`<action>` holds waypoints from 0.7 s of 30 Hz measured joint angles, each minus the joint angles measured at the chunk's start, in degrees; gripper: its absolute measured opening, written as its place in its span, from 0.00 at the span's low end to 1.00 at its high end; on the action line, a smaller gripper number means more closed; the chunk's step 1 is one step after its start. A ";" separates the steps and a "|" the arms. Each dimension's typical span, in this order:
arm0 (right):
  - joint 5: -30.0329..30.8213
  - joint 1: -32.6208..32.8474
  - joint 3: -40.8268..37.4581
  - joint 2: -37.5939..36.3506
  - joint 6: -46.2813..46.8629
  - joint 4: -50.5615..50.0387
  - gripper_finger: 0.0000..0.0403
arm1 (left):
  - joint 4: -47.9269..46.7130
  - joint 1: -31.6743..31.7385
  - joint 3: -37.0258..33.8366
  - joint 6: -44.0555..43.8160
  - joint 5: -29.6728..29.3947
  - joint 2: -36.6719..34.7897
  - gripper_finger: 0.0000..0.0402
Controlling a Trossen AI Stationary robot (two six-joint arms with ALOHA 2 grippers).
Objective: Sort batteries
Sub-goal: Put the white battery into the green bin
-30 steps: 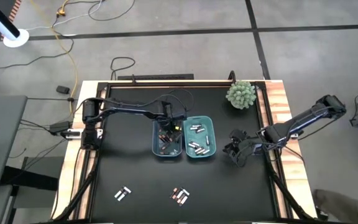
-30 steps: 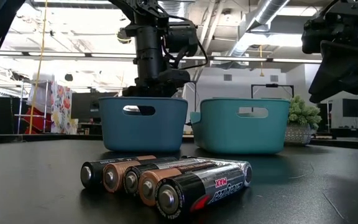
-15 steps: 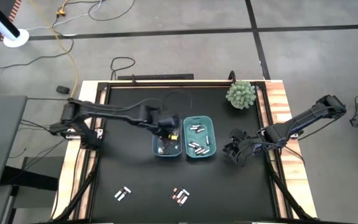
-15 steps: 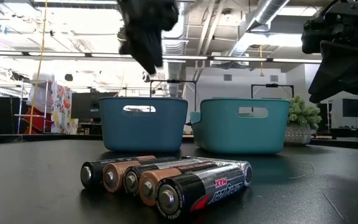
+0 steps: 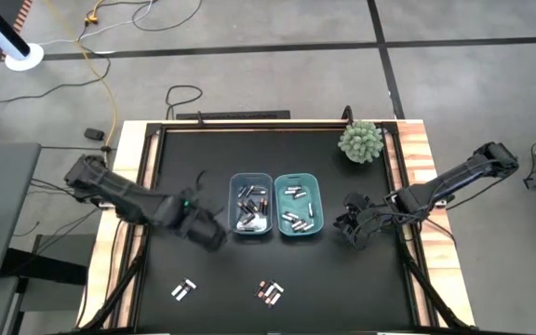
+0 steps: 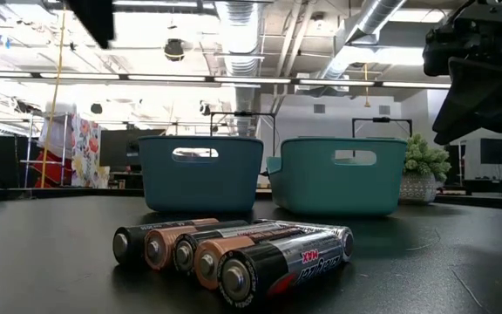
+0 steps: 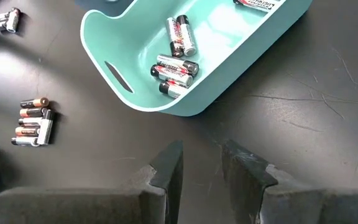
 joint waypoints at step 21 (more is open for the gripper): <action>0.00 0.00 0.00 0.01 0.13 -0.01 0.31 | 12.82 -22.81 -17.69 -3.24 10.59 0.23 0.39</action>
